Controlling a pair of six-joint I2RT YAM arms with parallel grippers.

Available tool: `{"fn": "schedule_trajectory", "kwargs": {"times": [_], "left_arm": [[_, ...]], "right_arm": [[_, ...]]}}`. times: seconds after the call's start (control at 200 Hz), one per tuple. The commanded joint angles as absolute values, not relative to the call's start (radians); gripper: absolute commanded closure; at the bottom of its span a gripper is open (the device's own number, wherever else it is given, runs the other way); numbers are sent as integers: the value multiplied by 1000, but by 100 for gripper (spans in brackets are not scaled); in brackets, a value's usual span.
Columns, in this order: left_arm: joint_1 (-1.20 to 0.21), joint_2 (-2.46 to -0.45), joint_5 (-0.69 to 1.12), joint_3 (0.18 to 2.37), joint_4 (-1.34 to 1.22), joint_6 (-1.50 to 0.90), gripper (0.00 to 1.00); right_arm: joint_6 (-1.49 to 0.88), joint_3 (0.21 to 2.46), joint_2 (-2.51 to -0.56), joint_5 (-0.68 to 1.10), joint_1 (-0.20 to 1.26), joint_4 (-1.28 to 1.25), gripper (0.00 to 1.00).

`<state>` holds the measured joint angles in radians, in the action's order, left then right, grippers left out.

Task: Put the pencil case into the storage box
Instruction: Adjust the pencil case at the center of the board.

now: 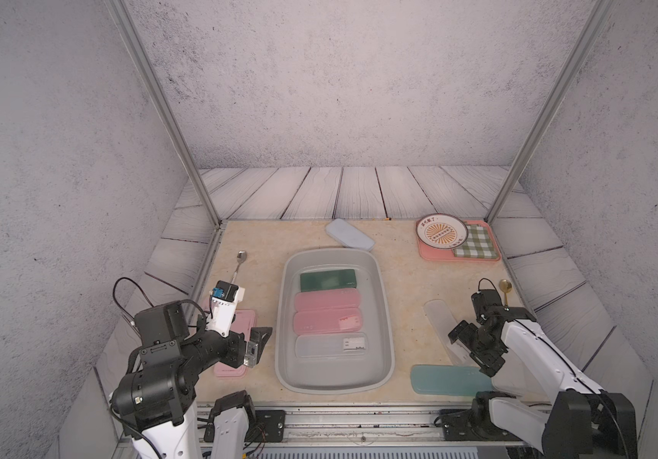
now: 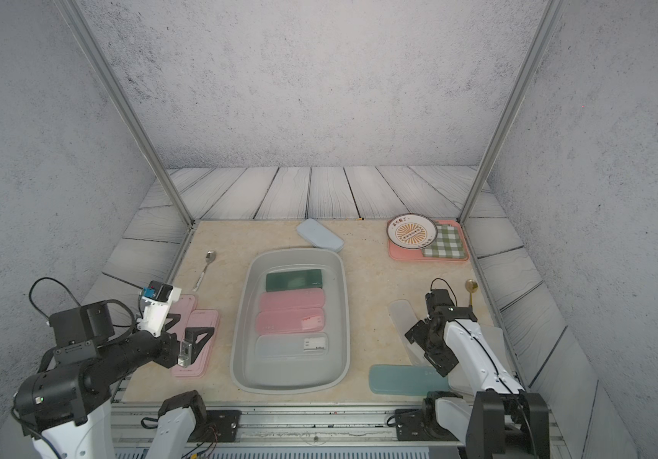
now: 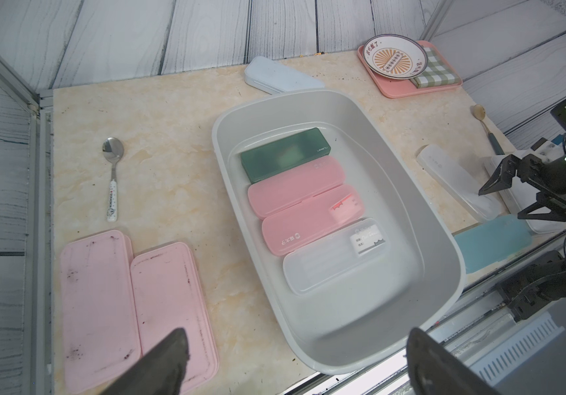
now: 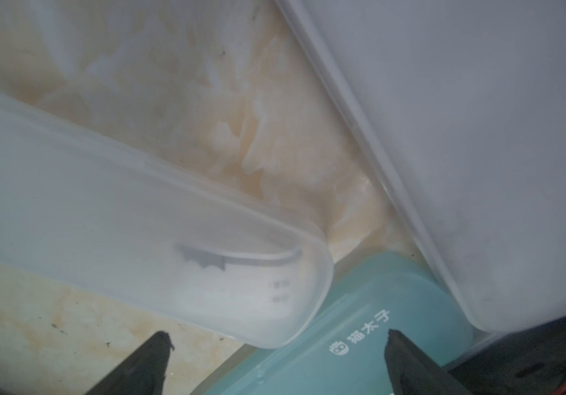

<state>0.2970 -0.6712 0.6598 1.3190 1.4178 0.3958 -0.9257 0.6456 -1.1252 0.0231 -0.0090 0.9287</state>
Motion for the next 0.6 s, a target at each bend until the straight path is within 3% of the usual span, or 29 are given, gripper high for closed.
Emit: {"fn": "schedule_trajectory", "kwargs": {"times": [0.0, 0.4, 0.595], "left_arm": [[301, -661, 618, 1327, 1478, 456, 0], [302, -746, 585, 1351, 1562, 519, 0], [301, -777, 807, 1372, 1489, 405, 0]], "right_arm": [[-908, 642, -1156, 4, -10, 871, 1], [-929, 550, -1204, 194, -10, 604, 1], [-977, 551, -1280, 275, -5, 505, 1]]}}
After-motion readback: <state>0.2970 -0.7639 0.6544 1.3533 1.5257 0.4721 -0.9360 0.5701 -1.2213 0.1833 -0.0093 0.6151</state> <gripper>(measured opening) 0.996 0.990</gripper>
